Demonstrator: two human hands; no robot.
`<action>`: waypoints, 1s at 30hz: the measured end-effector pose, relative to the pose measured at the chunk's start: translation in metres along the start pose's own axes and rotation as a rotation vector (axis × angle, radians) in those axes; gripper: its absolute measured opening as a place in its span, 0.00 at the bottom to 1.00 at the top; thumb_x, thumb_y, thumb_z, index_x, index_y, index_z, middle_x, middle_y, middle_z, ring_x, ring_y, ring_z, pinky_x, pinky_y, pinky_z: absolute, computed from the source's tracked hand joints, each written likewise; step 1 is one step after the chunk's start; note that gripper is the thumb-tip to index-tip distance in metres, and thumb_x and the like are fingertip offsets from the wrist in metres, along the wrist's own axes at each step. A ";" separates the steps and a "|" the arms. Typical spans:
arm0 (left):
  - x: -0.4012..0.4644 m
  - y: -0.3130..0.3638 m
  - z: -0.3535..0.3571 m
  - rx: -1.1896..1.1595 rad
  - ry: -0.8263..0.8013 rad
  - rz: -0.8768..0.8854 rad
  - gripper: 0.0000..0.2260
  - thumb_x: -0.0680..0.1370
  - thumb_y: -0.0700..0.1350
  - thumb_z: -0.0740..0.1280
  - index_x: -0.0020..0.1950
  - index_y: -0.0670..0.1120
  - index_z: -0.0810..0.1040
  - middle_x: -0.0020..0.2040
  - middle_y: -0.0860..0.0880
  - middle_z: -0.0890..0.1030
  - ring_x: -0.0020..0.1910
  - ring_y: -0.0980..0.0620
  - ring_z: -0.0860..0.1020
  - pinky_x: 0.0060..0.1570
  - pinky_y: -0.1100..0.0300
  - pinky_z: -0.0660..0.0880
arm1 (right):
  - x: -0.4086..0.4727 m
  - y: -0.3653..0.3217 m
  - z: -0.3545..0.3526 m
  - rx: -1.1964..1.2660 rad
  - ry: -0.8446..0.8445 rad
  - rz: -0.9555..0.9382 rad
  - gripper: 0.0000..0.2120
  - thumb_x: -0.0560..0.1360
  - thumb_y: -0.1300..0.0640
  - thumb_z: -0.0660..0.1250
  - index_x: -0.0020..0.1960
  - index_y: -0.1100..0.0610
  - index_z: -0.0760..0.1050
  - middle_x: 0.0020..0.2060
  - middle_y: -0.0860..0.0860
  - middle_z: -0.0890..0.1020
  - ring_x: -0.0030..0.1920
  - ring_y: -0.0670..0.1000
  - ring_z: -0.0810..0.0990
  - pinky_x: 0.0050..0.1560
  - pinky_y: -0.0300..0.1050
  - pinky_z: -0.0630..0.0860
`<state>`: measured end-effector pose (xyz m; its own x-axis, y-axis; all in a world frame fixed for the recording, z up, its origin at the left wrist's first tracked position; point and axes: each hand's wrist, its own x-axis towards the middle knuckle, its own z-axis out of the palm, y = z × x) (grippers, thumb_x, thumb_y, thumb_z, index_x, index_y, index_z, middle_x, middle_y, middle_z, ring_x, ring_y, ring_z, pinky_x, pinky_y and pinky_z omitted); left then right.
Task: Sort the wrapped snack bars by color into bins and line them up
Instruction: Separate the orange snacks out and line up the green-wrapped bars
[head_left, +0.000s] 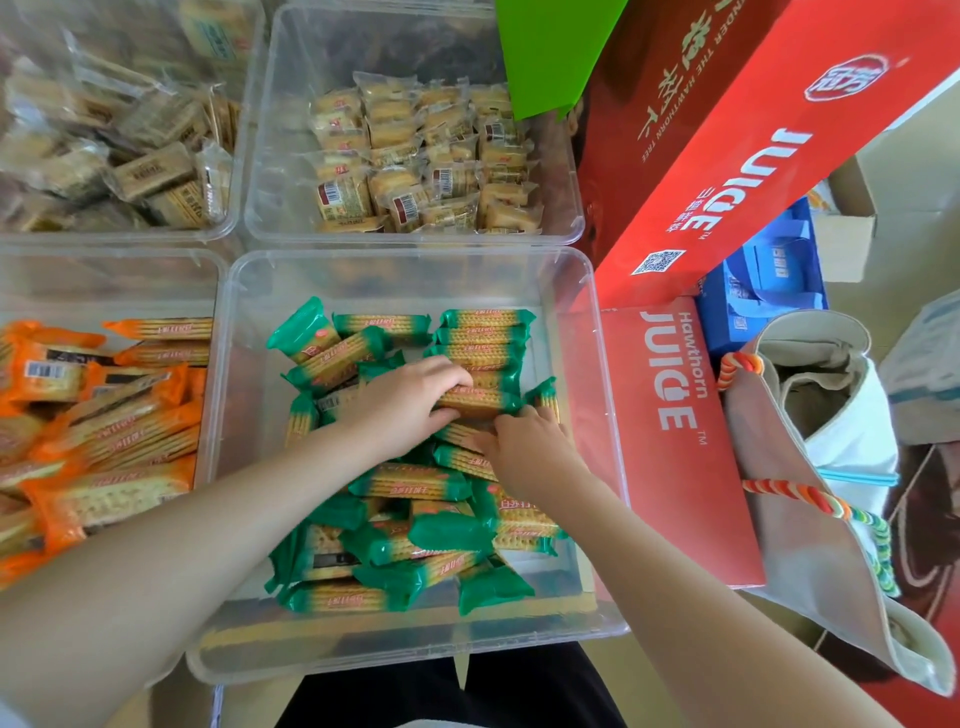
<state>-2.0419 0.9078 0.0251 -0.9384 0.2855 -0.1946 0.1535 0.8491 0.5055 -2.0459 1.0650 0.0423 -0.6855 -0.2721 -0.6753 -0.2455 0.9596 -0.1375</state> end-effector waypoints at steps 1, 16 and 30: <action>0.001 0.000 0.002 0.032 0.020 0.033 0.16 0.76 0.44 0.67 0.63 0.46 0.74 0.62 0.49 0.75 0.59 0.48 0.74 0.54 0.56 0.71 | -0.004 0.000 -0.001 0.014 0.004 -0.009 0.17 0.82 0.50 0.50 0.61 0.60 0.69 0.60 0.59 0.72 0.64 0.60 0.65 0.62 0.53 0.65; 0.017 -0.013 -0.015 0.073 -0.032 -0.021 0.19 0.78 0.50 0.62 0.68 0.48 0.69 0.64 0.51 0.73 0.54 0.51 0.75 0.40 0.62 0.69 | -0.031 0.009 -0.041 0.298 0.102 -0.026 0.13 0.73 0.54 0.67 0.55 0.58 0.72 0.49 0.53 0.72 0.44 0.53 0.74 0.39 0.42 0.70; 0.017 -0.022 -0.011 0.342 -0.134 0.050 0.26 0.77 0.55 0.63 0.72 0.49 0.63 0.65 0.51 0.70 0.64 0.50 0.68 0.60 0.57 0.68 | -0.006 0.000 -0.031 -0.174 0.324 -0.121 0.11 0.75 0.65 0.63 0.55 0.57 0.73 0.50 0.53 0.78 0.53 0.56 0.75 0.41 0.44 0.66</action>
<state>-2.0648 0.8890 0.0194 -0.8816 0.3671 -0.2966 0.3142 0.9255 0.2117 -2.0630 1.0645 0.0693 -0.8187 -0.4174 -0.3944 -0.4311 0.9004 -0.0581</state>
